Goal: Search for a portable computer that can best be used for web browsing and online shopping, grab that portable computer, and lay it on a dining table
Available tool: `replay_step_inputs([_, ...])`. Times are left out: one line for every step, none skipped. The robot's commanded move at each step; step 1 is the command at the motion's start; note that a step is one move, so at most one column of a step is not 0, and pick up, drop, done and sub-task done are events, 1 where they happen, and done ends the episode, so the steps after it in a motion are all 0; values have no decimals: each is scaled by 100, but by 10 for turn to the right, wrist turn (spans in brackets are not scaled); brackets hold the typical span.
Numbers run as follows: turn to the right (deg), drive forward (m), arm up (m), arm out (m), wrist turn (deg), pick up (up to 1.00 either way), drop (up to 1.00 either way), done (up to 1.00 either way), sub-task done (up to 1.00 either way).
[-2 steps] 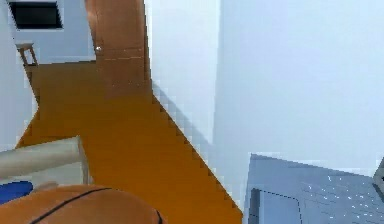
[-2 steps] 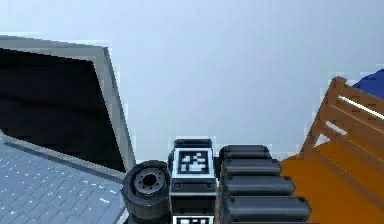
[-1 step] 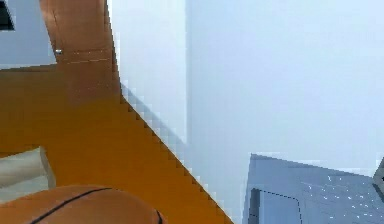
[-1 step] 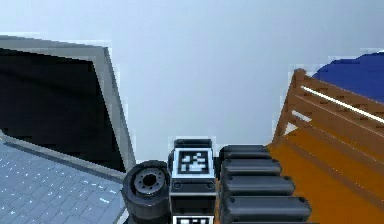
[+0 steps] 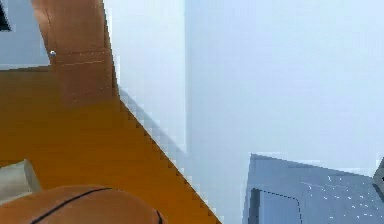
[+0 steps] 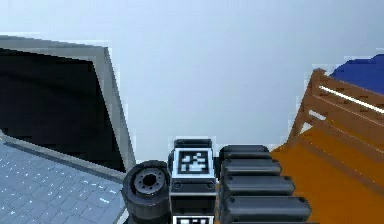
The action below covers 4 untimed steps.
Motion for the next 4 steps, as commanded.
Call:
replay_step_inputs([-300, 0, 0, 0, 0, 0, 0, 0, 0])
replay_step_inputs([0, 40, 0, 0, 0, 0, 0, 0, 0])
replay_step_inputs([60, 0, 0, 0, 0, 0, 0, 0, 0])
replay_step_inputs([0, 100, 0, 0, 0, 0, 0, 0, 0])
